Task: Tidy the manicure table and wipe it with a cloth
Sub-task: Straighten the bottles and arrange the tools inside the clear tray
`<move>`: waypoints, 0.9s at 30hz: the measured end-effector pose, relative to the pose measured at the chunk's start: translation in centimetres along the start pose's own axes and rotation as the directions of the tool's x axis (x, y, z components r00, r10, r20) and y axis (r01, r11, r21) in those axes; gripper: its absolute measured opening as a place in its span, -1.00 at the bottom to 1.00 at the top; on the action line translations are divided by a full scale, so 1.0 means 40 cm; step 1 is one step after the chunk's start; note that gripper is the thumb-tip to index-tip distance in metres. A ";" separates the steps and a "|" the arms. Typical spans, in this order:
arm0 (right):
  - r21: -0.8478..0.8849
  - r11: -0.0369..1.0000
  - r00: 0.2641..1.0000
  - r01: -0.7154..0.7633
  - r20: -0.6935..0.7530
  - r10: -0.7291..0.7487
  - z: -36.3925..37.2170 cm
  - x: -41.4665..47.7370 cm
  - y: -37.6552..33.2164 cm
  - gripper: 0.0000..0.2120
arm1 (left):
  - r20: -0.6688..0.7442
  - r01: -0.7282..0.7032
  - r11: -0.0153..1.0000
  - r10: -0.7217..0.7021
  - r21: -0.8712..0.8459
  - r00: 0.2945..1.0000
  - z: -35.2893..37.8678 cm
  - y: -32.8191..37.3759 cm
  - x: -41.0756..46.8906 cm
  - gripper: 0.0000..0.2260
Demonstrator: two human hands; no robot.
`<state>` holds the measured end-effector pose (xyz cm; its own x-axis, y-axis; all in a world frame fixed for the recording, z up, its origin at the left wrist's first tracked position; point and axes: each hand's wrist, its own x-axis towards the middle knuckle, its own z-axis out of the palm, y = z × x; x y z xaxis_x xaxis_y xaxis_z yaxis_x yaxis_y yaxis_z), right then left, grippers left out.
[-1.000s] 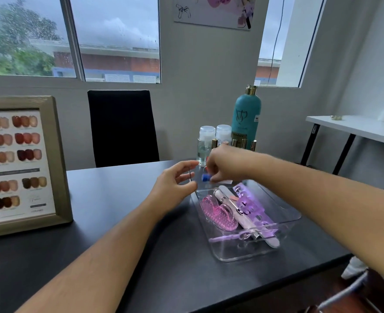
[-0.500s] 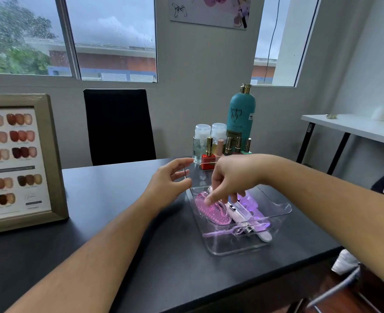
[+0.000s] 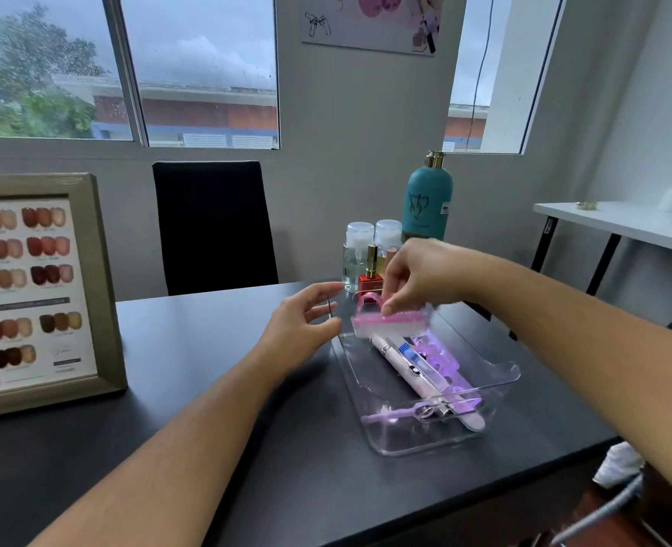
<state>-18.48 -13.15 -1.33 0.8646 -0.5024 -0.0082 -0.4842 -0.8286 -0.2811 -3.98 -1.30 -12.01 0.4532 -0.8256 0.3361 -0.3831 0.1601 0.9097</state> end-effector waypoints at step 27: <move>-0.053 0.993 0.990 0.109 -0.086 -0.113 0.112 0.085 0.042 -0.85 | 0.006 -0.040 0.999 0.041 -0.023 0.999 0.000 -0.001 0.000 -0.59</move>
<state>-15.77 -15.13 -6.13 0.8992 -0.4246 0.1058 -0.3936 -0.8904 -0.2287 -3.96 -1.31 -12.04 0.4326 -0.8216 0.3713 -0.3828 0.2055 0.9007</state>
